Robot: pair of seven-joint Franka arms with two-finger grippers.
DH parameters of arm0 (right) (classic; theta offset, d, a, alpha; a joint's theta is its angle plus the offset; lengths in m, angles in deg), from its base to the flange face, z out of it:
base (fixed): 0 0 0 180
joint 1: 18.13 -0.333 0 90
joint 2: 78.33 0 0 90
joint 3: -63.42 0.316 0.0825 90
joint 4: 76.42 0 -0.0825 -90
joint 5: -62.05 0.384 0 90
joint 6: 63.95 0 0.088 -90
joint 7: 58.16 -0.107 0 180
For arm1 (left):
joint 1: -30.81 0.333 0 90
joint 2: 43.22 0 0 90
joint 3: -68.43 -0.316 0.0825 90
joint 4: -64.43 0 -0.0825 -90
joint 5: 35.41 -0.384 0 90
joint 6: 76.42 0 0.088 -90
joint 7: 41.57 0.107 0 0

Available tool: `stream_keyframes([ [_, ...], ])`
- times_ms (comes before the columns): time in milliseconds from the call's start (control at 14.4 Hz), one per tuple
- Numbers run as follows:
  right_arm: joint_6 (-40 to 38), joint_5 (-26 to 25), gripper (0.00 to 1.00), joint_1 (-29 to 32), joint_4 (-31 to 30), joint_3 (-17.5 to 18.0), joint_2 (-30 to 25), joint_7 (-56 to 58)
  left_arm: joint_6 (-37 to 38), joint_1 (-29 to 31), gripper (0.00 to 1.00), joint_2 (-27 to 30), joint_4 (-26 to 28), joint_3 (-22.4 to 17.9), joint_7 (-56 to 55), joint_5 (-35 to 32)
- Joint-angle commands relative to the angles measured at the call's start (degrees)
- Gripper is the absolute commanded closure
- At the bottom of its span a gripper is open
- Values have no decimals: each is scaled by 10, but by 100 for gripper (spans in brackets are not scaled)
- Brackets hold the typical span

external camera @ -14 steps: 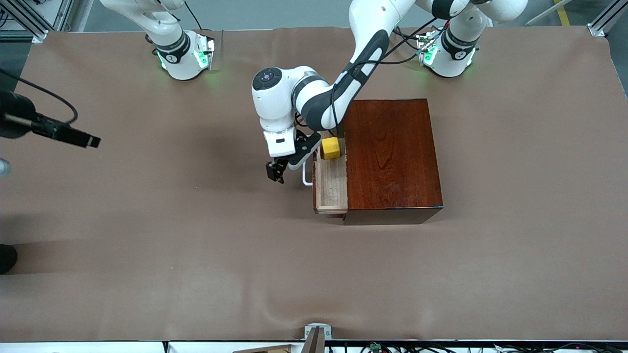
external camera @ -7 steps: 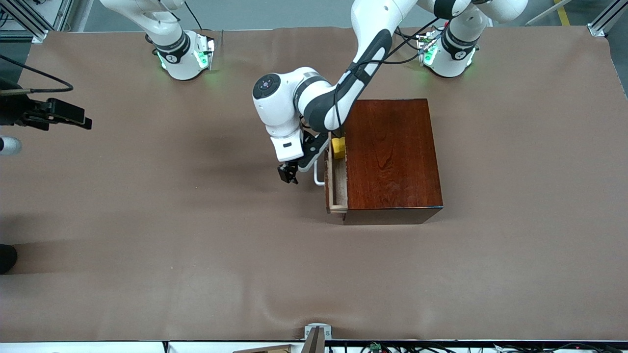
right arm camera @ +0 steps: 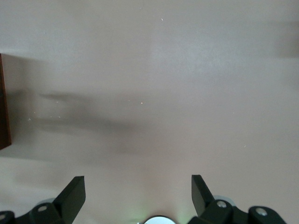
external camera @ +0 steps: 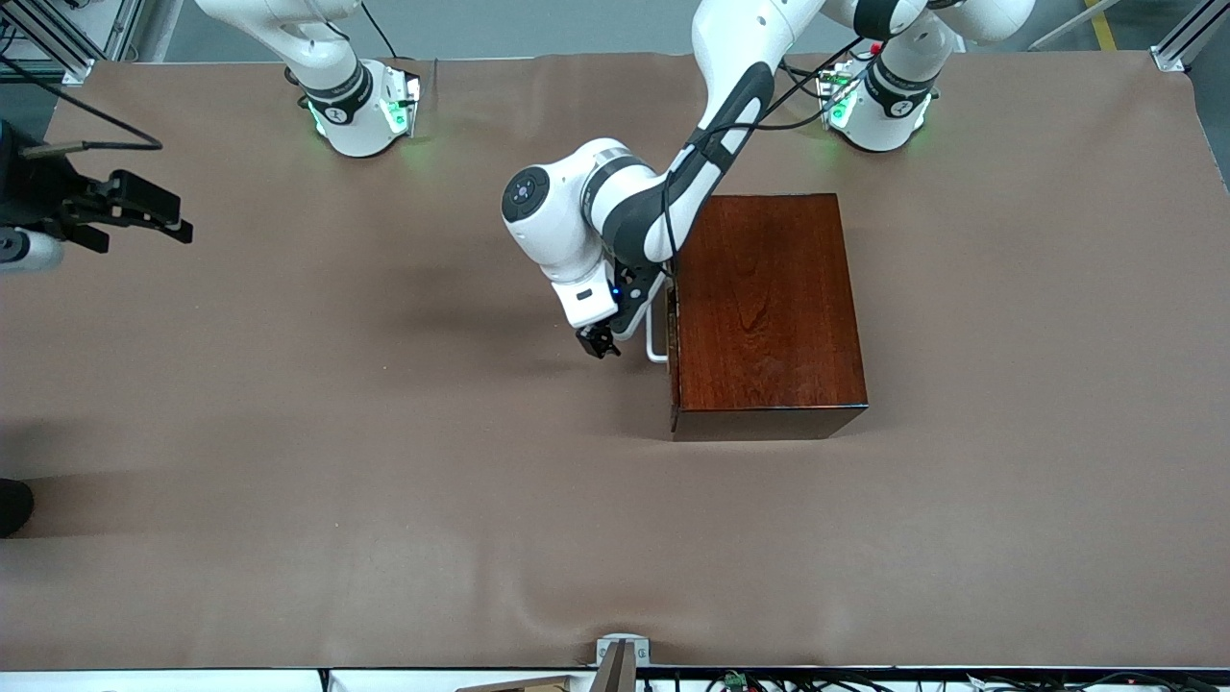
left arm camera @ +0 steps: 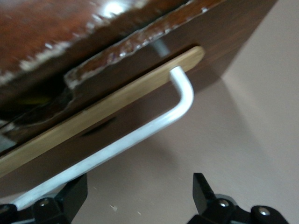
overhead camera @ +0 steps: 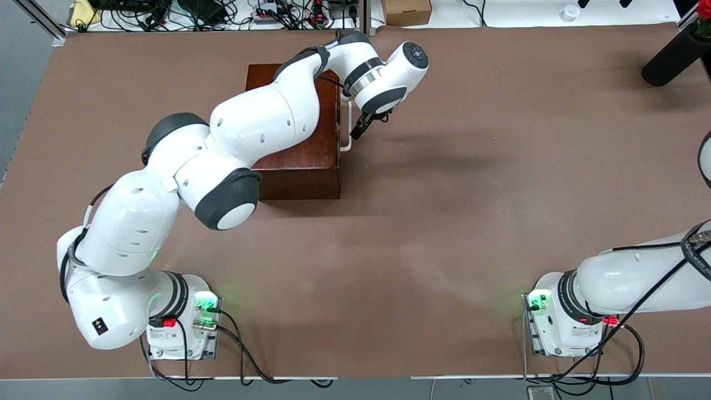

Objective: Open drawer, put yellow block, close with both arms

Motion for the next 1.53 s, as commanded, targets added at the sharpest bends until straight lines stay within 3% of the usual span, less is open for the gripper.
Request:
stream_keyframes([
  [0,19,-16,0,2,-43,1,-33,37,29,0,0,6,9,1,-11,-21],
  [139,19,-26,0,0,-42,2,-34,38,21,-1,0,6,4,1,-4,-20],
  [417,19,-32,0,1,-38,0,-33,38,-78,-1,0,36,-3,8,11,-17],
  [694,14,-34,0,4,-37,-2,-33,38,-76,9,0,129,7,3,95,-19],
  [1042,13,-34,0,13,-33,-2,-31,35,-19,67,0,242,57,5,257,-15],
  [1458,8,-34,0,17,-29,-2,-32,32,-10,146,0,393,172,7,459,11],
])
